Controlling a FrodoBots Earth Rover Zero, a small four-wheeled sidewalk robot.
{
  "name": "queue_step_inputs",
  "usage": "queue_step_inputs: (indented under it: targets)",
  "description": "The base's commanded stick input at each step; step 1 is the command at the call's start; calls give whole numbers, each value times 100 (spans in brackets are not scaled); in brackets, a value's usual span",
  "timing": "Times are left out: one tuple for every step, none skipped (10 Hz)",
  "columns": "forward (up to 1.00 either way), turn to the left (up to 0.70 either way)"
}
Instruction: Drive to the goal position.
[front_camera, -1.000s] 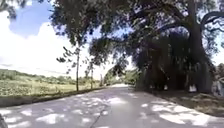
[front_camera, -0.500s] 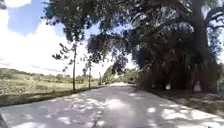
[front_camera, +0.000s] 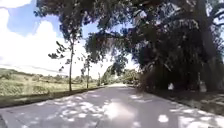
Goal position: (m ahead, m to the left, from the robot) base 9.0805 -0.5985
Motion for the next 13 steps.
queue_step_inputs:
  targets:
    - [85, 0]
    - [85, 0]
    - [85, 0]
    - [85, 0]
    - [85, 0]
    - [85, 0]
    - [85, 0]
    - [85, 0]
    - [85, 0]
    - [85, 0]
    - [85, 0]
    - [85, 0]
    - [85, 0]
